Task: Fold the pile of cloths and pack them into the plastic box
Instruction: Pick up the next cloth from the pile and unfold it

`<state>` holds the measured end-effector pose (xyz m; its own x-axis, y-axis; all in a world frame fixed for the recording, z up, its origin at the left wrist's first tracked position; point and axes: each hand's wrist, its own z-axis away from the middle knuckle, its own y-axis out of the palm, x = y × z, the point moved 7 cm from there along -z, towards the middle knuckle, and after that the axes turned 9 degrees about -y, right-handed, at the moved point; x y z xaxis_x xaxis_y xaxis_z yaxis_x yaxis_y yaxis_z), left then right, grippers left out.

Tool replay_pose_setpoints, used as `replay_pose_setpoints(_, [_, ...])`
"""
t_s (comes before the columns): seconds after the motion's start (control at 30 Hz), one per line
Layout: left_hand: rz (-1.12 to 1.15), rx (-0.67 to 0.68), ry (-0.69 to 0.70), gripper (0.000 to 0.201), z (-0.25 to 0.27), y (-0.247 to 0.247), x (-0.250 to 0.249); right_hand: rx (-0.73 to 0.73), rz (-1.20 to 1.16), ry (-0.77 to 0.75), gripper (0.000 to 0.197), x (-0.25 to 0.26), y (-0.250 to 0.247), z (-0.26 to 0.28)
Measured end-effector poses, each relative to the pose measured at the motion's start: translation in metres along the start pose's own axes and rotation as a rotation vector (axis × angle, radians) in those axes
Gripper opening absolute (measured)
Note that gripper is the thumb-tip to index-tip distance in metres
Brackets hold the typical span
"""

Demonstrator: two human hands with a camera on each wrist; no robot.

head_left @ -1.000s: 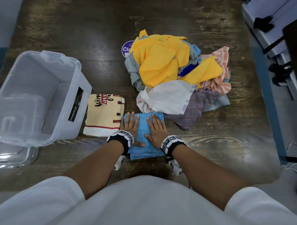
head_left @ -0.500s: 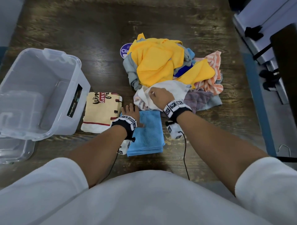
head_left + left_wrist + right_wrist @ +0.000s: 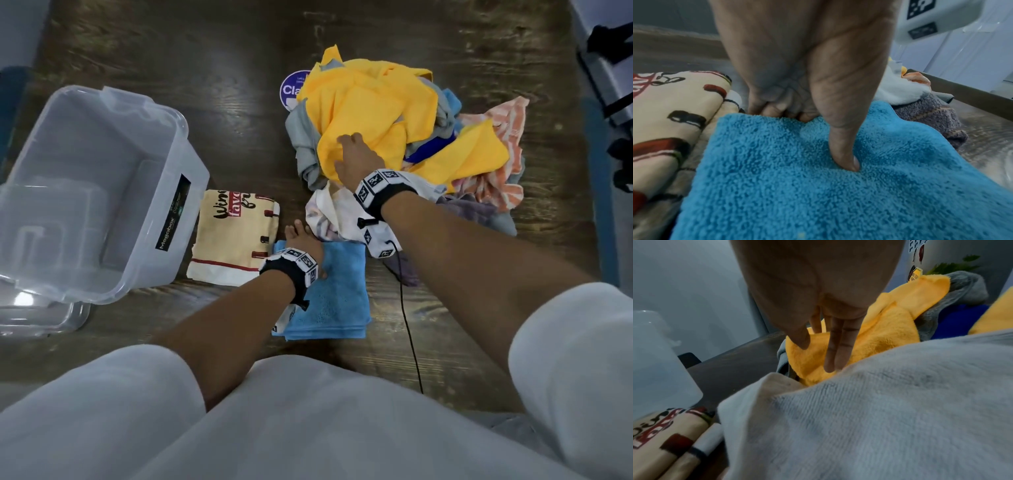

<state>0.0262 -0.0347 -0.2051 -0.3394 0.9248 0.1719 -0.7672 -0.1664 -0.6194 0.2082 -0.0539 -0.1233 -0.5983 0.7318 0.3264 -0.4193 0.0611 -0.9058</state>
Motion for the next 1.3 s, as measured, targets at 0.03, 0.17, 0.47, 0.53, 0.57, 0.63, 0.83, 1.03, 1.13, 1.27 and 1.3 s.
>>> replay_pose_setpoints(0.03, [-0.011, 0.000, 0.008, 0.112, 0.001, 0.000, -0.001, 0.005, 0.020, -0.006, 0.037, 0.000, 0.000, -0.002])
replay_pose_setpoints(0.17, [-0.056, -0.014, 0.031, 0.103, 0.003, -0.001, -0.003, 0.062, 0.028, -0.056, 0.026, -0.005, 0.013, 0.003])
replay_pose_setpoints(0.47, [0.153, -0.044, 0.013, 0.121, 0.018, -0.006, 0.020, -0.117, -0.052, -0.077, 0.033, 0.002, -0.058, 0.044])
replay_pose_setpoints(0.53, [0.259, -0.005, 0.048, 0.111, 0.017, -0.005, 0.029, -0.201, -0.077, -0.075, 0.032, 0.007, -0.091, 0.054])
replay_pose_setpoints(0.57, [0.310, -0.005, 0.086, 0.098, 0.024, -0.012, 0.032, -0.242, -0.093, -0.063, 0.031, 0.008, -0.107, 0.059])
replay_pose_setpoints(0.63, [0.395, -0.099, 0.148, 0.061, 0.035, -0.035, 0.037, -0.306, -0.154, -0.046, 0.028, 0.013, -0.133, 0.070])
replay_pose_setpoints(0.83, [0.874, -0.494, 0.128, 0.027, 0.080, -0.131, 0.063, -0.507, -0.060, -0.143, 0.029, 0.046, -0.216, 0.112])
replay_pose_setpoints(1.03, [1.263, -0.998, 0.319, 0.052, 0.173, -0.226, 0.080, -0.657, -0.032, -0.339, 0.032, 0.088, -0.289, 0.153])
replay_pose_setpoints(1.13, [1.305, -1.165, 0.512, 0.057, 0.221, -0.264, 0.082, -0.690, -0.037, -0.449, 0.030, 0.112, -0.310, 0.174])
replay_pose_setpoints(1.27, [1.216, -1.171, 0.767, 0.035, 0.275, -0.297, 0.076, -0.711, -0.025, -0.520, 0.030, 0.128, -0.324, 0.195])
replay_pose_setpoints(1.3, [1.215, -1.122, 0.791, 0.031, 0.280, -0.299, 0.075, -0.735, -0.035, -0.525, 0.029, 0.129, -0.327, 0.201])
